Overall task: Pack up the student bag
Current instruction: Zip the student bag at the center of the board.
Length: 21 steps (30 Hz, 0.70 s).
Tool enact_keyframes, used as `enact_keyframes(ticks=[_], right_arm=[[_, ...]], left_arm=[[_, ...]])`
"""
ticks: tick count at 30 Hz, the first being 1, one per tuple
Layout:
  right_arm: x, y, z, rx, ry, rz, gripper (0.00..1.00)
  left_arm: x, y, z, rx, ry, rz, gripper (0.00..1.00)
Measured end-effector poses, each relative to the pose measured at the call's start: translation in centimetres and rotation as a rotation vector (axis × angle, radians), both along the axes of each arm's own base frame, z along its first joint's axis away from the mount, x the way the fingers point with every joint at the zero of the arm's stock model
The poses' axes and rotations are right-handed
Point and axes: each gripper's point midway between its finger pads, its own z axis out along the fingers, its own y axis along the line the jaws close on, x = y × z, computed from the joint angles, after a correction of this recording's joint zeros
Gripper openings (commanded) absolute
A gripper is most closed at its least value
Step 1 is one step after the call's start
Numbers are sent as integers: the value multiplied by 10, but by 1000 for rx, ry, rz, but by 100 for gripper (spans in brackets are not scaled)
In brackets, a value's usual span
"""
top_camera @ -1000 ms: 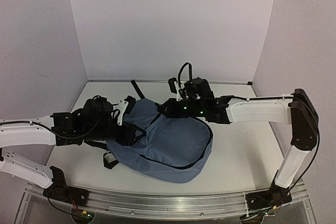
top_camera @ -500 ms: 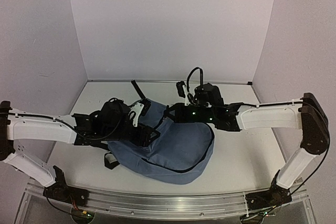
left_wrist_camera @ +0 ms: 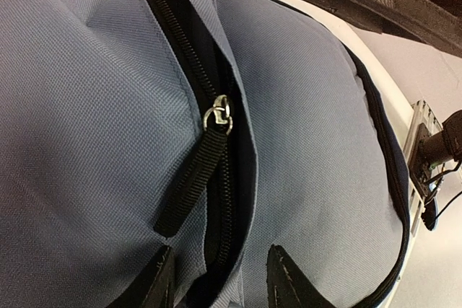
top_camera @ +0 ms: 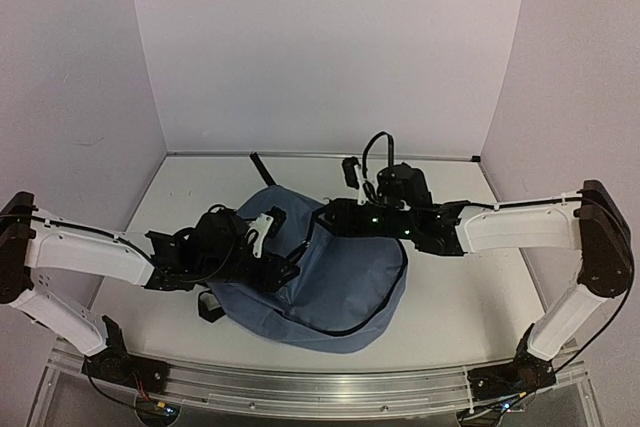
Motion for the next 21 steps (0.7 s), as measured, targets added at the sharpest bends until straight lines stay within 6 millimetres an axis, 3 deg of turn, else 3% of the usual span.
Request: enact_keyframes(ticks=[3, 7, 11, 15, 21], right_arm=[[-6, 3, -3, -41, -21, 13, 47], [-20, 14, -1, -128, -70, 38, 49], [-28, 28, 12, -221, -152, 51, 53], [-30, 43, 15, -332, -230, 68, 53], [-23, 55, -20, -551, -286, 109, 54]], left_arm=[[1, 2, -2, 2, -7, 12, 23], [1, 5, -6, -4, -9, 31, 14], [0, 8, -6, -10, -7, 44, 20], [-5, 11, -1, -34, 0, 47, 35], [-18, 30, 4, -49, 35, 69, 38]])
